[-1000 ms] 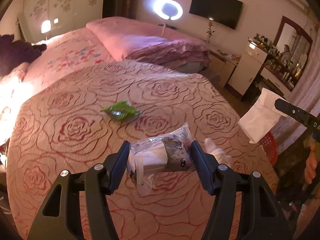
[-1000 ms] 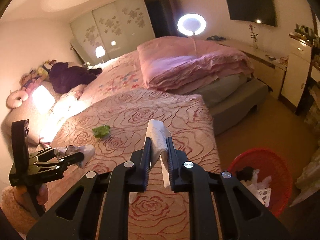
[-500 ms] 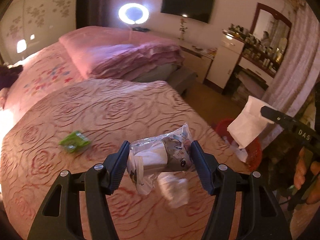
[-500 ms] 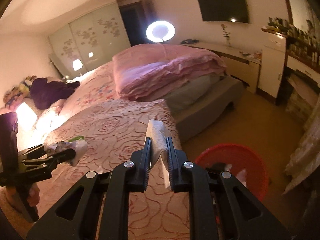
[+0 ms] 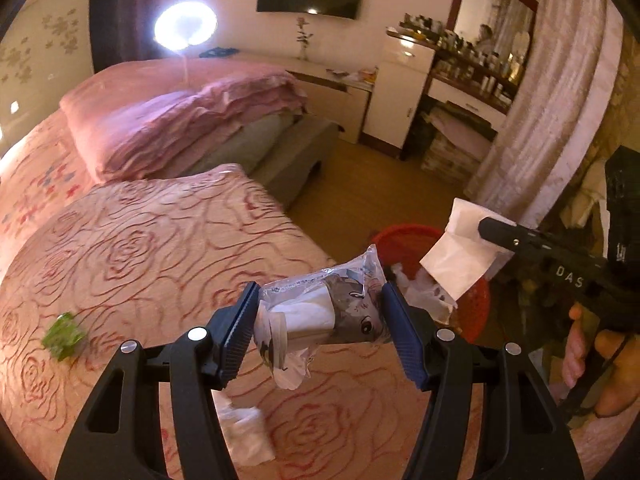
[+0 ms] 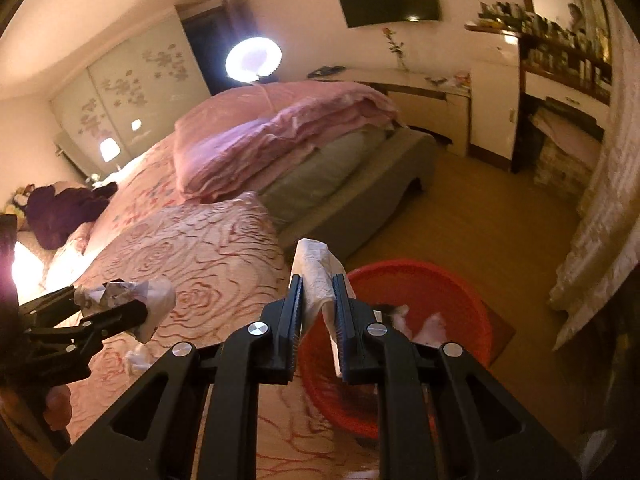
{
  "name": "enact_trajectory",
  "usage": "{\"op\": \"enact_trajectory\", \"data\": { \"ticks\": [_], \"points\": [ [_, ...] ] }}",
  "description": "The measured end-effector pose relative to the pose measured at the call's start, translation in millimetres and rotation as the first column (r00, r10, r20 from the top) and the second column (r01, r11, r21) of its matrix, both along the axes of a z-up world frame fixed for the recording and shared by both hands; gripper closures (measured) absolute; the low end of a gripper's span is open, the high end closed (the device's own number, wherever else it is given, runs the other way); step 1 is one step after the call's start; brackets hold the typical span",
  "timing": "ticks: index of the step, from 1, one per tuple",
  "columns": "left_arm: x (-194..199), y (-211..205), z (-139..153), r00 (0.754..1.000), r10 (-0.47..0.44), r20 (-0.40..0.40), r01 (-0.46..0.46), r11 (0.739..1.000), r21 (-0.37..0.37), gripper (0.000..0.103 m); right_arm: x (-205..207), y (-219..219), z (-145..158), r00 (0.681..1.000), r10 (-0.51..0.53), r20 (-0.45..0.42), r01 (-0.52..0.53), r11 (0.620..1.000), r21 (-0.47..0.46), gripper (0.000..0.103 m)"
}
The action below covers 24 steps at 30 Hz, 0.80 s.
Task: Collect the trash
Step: 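Carry the tissue and clear bag toward the red wastebasket, then open both tools over the red wastebasket to drop the bag and tissue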
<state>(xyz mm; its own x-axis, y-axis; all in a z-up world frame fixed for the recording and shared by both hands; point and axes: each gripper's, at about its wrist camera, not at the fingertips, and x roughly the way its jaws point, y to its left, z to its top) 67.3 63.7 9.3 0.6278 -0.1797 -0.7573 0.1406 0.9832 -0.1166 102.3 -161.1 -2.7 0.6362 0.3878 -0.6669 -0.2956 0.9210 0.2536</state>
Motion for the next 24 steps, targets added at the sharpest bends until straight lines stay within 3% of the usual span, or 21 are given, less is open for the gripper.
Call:
{"op": "enact_trajectory", "data": {
  "ticks": [14, 24],
  "points": [
    [41, -60, -23, 0.992, -0.107, -0.073, 0.109, 0.994, 0.024, 0.043, 16, -40, -14, 0.996, -0.079, -0.039, 0.079, 0.997, 0.004, 0.088],
    [69, -89, -46, 0.971, -0.177, -0.159, 0.175, 0.984, -0.028, 0.043, 27, -61, -25, 0.990, -0.115, -0.084, 0.118, 0.992, 0.033, 0.088]
  ]
}}
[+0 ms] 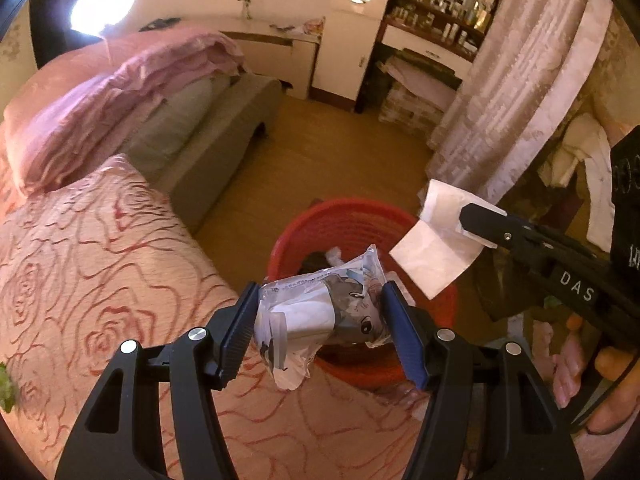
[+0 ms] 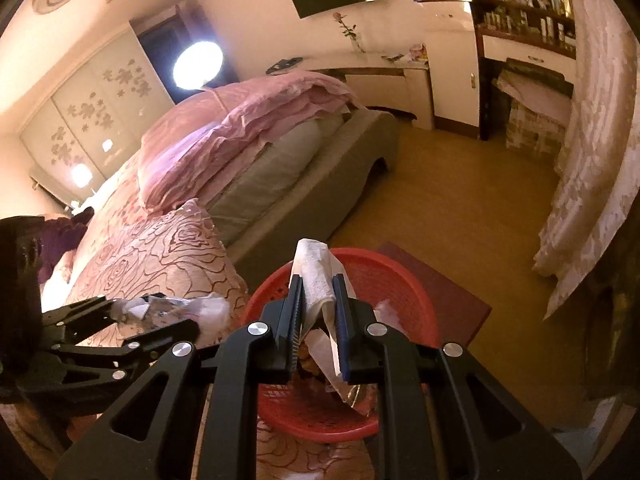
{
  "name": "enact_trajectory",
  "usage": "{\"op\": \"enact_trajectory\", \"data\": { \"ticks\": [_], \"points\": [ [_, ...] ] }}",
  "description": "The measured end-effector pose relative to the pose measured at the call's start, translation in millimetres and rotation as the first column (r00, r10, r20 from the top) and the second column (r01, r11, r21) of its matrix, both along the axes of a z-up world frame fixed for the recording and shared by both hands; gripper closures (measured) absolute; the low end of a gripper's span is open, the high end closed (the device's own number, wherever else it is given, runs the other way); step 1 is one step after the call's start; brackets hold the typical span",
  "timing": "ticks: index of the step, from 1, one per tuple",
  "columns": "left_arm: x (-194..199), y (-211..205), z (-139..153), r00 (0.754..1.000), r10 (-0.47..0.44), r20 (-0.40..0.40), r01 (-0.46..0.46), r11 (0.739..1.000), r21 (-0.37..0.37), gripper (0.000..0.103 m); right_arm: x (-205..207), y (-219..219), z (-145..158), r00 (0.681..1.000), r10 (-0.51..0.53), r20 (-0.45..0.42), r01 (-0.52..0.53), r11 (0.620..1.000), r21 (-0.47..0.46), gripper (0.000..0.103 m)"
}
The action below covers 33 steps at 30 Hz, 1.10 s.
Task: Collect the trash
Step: 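Open both tools over the red wastebasket to drop the bag and tissue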
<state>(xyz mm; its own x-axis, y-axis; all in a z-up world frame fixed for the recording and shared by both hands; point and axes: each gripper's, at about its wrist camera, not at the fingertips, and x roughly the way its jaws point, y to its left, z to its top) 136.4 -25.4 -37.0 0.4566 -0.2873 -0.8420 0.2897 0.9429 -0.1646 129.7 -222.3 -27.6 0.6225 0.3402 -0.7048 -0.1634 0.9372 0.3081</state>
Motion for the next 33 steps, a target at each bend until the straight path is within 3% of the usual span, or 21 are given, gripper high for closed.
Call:
{"op": "enact_trajectory", "data": {
  "ticks": [13, 18, 21, 23, 25, 33],
  "points": [
    [12, -1, -13, 0.999, 0.010, -0.048, -0.011, 1.000, -0.022, 0.032, 10, 0, -13, 0.999, -0.001, -0.043, 0.002, 1.000, 0.010, 0.088],
    [9, 14, -4, 0.998, 0.059, -0.021, -0.060, 0.998, -0.006, 0.029, 16, 5, -19, 0.999, 0.008, -0.050, -0.008, 1.000, 0.011, 0.087],
    [5, 25, 0, 0.996, 0.088, -0.004, -0.088, 0.996, 0.001, 0.028, 19, 11, -21, 0.998, 0.012, -0.057, -0.011, 1.000, 0.010, 0.082],
    [4, 32, 1, 0.995, 0.105, 0.003, -0.105, 0.994, 0.010, 0.027, 18, 12, -22, 0.998, 0.007, -0.061, -0.006, 1.000, 0.014, 0.060],
    [4, 36, 1, 0.993, 0.118, 0.009, -0.118, 0.993, 0.024, 0.026, 15, 12, -21, 0.998, -0.017, -0.059, 0.018, 1.000, 0.019, 0.046],
    [1, 50, -4, 0.987, 0.162, 0.007, -0.163, 0.986, 0.040, 0.026, 6, 11, -19, 0.998, -0.026, -0.049, 0.026, 1.000, -0.005, 0.045]
  ]
}}
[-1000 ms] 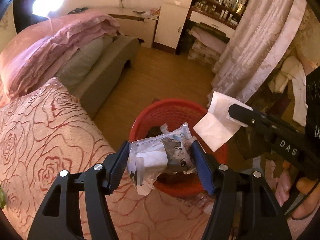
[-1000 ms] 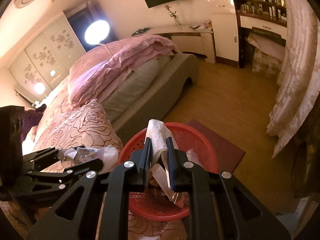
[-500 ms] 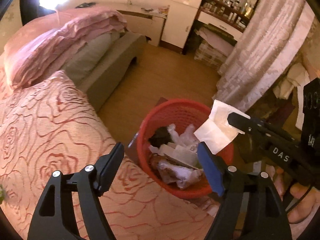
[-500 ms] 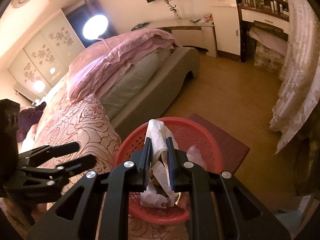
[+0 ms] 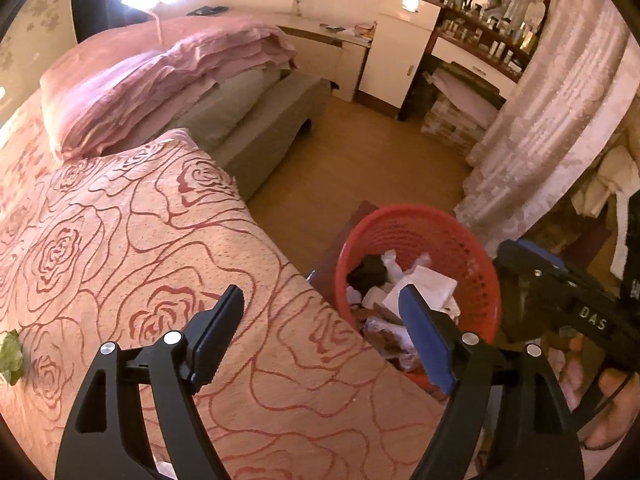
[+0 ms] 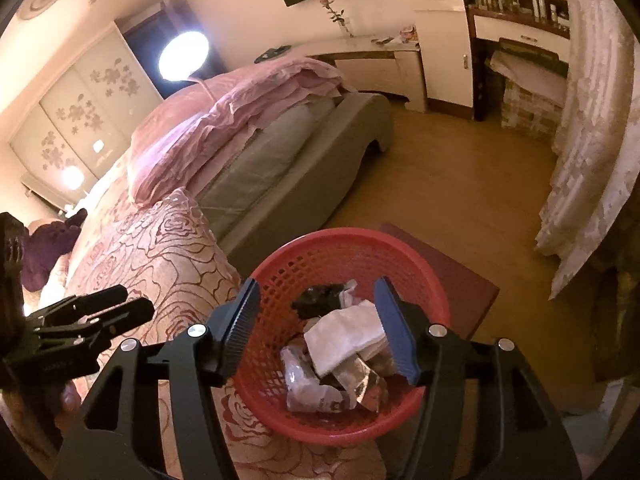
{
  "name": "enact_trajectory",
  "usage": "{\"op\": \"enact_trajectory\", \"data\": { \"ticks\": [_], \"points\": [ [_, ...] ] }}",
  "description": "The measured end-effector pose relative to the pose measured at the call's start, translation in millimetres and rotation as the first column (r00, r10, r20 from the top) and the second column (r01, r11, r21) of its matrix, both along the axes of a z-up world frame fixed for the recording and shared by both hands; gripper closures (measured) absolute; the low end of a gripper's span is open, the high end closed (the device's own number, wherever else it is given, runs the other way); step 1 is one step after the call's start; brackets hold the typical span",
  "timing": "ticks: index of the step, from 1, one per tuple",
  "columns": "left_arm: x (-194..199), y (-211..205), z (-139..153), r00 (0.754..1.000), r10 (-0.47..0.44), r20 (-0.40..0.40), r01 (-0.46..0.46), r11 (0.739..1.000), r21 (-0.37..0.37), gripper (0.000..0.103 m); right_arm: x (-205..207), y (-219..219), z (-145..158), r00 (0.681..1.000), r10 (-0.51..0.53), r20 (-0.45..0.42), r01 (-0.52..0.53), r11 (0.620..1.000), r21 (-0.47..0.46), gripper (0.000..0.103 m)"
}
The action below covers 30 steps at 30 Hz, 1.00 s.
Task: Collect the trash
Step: 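Open both tools over the red wastebasket to drop the bag and tissue, then move both tools back over the bed toward the green packet and tissue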
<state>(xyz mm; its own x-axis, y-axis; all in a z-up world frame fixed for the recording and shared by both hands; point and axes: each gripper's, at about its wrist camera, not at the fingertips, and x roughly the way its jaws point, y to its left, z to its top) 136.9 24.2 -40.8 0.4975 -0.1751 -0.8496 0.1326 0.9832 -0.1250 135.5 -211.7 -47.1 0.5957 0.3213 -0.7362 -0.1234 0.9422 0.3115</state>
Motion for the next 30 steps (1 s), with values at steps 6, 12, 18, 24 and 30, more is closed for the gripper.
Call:
{"op": "enact_trajectory", "data": {
  "ticks": [6, 12, 18, 24, 30],
  "points": [
    [-4, 1, -1, 1.000, 0.010, 0.017, -0.010, 1.000, 0.026, 0.026, -11, 6, 1, 1.000, 0.013, 0.020, -0.012, 0.999, -0.046, 0.045],
    [-10, 6, 1, 0.999, 0.022, 0.031, -0.023, 0.999, 0.044, 0.026, -20, 16, 0, 0.999, 0.041, 0.024, -0.039, 0.997, -0.060, 0.044],
    [-15, 18, 2, 0.998, 0.053, 0.045, -0.055, 0.996, 0.063, 0.026, -26, 27, -1, 0.998, 0.056, 0.024, -0.054, 0.996, -0.067, 0.038],
    [-26, 36, 4, 0.993, 0.092, 0.069, -0.099, 0.990, 0.101, 0.026, -35, 46, -3, 0.996, 0.089, 0.022, -0.087, 0.993, -0.074, 0.030],
    [-40, 67, 5, 0.987, 0.142, 0.072, -0.149, 0.982, 0.112, 0.026, -45, 77, -6, 0.989, 0.148, 0.025, -0.145, 0.985, -0.093, 0.027]
  ]
}}
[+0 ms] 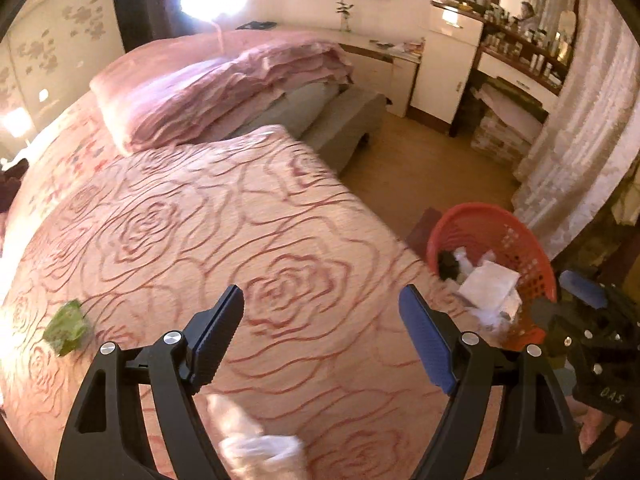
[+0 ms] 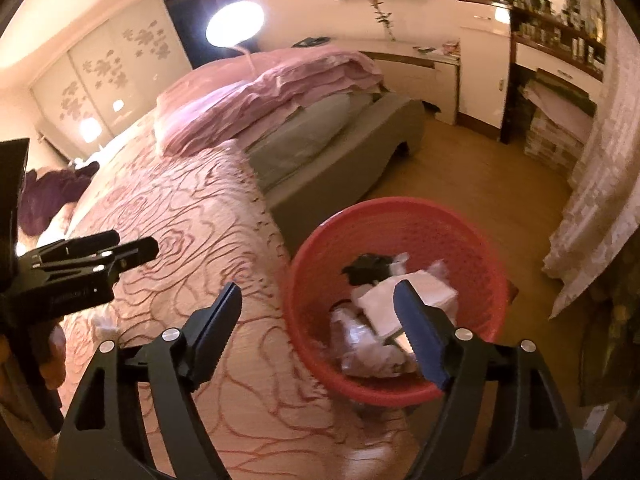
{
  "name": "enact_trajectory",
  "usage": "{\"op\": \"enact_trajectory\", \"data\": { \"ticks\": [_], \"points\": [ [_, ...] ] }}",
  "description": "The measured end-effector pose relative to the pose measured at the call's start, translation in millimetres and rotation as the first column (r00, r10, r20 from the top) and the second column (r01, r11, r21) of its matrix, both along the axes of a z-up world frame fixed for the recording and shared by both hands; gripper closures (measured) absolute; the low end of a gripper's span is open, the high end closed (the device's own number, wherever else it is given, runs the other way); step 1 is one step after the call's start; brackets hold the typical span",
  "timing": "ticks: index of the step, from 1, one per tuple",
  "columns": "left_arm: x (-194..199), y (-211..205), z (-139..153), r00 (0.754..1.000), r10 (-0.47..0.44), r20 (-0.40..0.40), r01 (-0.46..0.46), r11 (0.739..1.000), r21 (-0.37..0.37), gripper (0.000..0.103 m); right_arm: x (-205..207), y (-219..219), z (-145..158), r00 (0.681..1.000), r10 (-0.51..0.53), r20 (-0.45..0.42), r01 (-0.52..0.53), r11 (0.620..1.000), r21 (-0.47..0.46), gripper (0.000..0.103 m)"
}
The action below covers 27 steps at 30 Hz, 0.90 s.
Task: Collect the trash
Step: 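Move both tools back over the bed toward the green packet and tissue, then grasp the green snack packet with the left tool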
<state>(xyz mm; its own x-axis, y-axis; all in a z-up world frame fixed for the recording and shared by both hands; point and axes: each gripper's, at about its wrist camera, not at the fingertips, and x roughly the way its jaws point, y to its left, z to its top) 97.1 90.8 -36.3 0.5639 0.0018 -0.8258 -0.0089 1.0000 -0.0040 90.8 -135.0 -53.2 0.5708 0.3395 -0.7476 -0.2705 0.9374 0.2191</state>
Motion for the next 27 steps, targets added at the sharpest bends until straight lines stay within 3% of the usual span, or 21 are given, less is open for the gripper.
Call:
{"op": "enact_trajectory", "data": {
  "ticks": [14, 27],
  "points": [
    [-28, 83, -12, 0.986, 0.165, -0.025, -0.165, 0.986, 0.005, 0.025, -19, 72, -16, 0.986, 0.161, -0.032, -0.162, 0.986, -0.042, 0.026],
    [-52, 157, -1, 0.958, 0.285, 0.026, -0.286, 0.957, 0.053, 0.025, -22, 86, -20, 0.979, 0.197, -0.052, -0.200, 0.978, -0.059, 0.026]
  ]
}}
